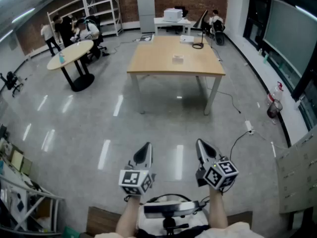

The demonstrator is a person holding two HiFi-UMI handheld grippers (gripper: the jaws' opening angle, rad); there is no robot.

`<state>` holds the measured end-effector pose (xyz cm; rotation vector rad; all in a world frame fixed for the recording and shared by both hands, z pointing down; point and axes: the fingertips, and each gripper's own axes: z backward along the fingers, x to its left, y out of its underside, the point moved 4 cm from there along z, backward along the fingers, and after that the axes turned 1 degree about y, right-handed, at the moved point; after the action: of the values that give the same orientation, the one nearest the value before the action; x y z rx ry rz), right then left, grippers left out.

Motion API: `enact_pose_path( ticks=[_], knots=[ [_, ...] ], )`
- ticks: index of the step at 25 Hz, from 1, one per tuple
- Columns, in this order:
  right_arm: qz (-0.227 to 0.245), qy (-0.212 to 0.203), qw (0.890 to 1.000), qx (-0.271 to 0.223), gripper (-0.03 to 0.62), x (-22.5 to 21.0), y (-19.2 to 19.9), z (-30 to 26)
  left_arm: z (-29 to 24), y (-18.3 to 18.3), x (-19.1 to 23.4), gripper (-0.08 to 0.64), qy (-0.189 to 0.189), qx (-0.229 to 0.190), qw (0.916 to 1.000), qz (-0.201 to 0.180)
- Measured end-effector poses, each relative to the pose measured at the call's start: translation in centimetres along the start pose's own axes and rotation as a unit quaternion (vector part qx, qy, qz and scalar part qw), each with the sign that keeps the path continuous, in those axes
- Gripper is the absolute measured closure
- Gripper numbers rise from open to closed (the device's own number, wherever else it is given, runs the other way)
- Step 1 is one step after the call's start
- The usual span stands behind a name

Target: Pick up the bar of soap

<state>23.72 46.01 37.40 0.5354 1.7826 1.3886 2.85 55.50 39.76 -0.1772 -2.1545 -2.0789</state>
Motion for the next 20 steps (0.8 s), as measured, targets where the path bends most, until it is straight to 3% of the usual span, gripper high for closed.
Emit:
enact_pose_path(
  ticks=[5,11,20],
  knots=[
    [-0.004,-0.024,1.0,0.001,0.586,0.3,0.3,-0.9,-0.8,0.2,0.7,0.555,-0.006,-0.009,0.9999,0.003],
    [0.015,-0.017,1.0,0.007,0.586,-0.5,0.5,0.0,-1.4,0.6,-0.4,0.555,-0.001,-0.002,1.0,0.005],
    [-0.034,-0.01,0.999,0.004,0.586,-4.2,-0.4,1.5,-3.1,1.3,-3.5,0.555,0.001,0.012,0.9999,0.01]
  ],
)
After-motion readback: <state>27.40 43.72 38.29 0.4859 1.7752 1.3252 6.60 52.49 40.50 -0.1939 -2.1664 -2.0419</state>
